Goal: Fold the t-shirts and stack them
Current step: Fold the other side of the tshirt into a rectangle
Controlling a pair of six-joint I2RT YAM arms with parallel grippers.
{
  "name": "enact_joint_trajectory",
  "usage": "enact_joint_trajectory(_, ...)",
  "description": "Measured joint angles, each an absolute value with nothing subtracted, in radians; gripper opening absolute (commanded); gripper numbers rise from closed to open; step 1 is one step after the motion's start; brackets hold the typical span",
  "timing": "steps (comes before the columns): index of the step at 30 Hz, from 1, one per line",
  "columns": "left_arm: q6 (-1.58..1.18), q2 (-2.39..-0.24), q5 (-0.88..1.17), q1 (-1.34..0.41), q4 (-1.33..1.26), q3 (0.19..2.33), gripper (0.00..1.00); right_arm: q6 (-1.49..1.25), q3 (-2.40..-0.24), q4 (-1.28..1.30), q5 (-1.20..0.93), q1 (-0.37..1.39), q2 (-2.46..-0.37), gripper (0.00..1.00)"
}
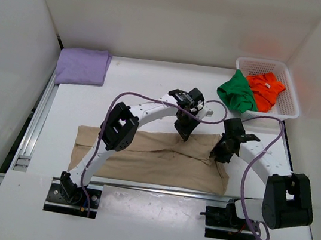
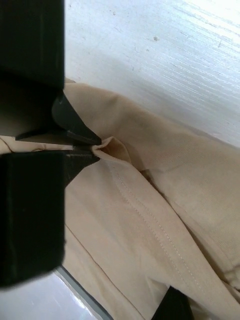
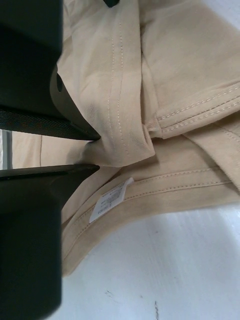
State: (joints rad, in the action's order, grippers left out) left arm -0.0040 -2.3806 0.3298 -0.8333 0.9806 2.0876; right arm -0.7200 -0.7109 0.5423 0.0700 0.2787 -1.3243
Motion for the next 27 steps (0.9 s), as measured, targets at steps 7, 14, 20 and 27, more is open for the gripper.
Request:
enact_joint_trajectory(7,-0.004,-2.362,0.332,-0.833,0.978,2.088,0.1,-0.695,-0.726,0.519,0.077,0.262,-1.386,0.36)
enact_joint_trajectory(14,-0.005,-2.352,0.352,-0.836,0.99,2.085,0.1,-0.642,-0.75,0.488,0.092,0.257,-1.422,0.11)
enact_joint_trajectory(20,-0.004,-2.332,0.356,-0.842,1.003,2.079,0.1,-0.632,-0.743,0.475,0.101,0.257,-1.37,0.0)
enact_joint_trajectory(27,-0.004,-2.252,0.369,-0.869,1.031,1.982,0.17,-0.696,-0.665,0.553,0.092,0.356,-1.212,0.0)
